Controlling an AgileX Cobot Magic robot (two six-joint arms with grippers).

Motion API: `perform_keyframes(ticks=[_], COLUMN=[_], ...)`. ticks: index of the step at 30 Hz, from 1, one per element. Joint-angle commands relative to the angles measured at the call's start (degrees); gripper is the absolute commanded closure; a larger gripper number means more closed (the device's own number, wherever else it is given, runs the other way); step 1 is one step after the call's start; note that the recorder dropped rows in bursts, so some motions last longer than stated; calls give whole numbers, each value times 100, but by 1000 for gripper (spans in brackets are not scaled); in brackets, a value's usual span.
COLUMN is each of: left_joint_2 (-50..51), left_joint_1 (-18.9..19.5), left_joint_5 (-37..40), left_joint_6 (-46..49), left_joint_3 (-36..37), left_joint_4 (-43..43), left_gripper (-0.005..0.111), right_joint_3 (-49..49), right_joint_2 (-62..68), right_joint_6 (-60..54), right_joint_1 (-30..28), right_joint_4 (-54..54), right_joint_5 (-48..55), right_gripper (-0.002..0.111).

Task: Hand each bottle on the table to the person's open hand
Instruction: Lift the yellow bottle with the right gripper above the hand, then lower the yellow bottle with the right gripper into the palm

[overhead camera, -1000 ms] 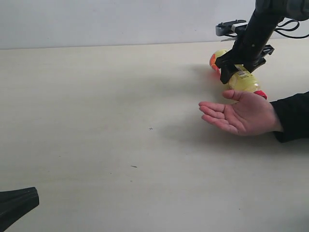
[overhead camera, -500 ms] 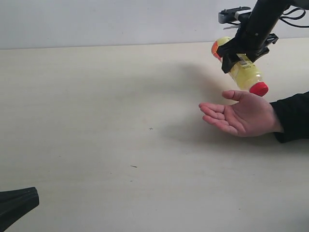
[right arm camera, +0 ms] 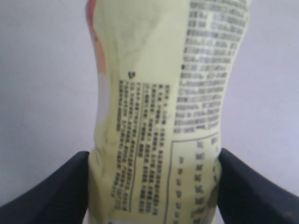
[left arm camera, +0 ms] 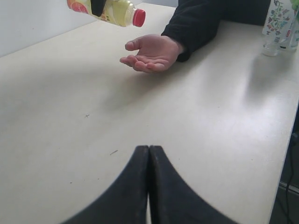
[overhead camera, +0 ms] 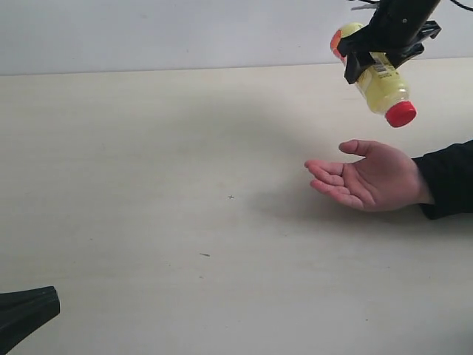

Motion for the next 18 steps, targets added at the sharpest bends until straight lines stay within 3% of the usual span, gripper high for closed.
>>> perform_keyframes(ticks=[1,12,18], left_joint_2=[-24,-24,-24], left_joint_1=[5,5,5], left_joint_5=[-63,-63,-63], left_joint_6=[0,0,0], left_joint_3=[19,19,19], left_joint_4=[-6,-6,-6], left_gripper=[107,107,107], right_joint_3=[-40,392,2064], right_joint_2=[-265,-944,-2250], right_joint_6=[203,1230,1378], right_joint_1=[-7,413,559], right_joint_4=[-19,-84,-284], right_joint_5=[362,409,409], right_gripper=[108,108,108])
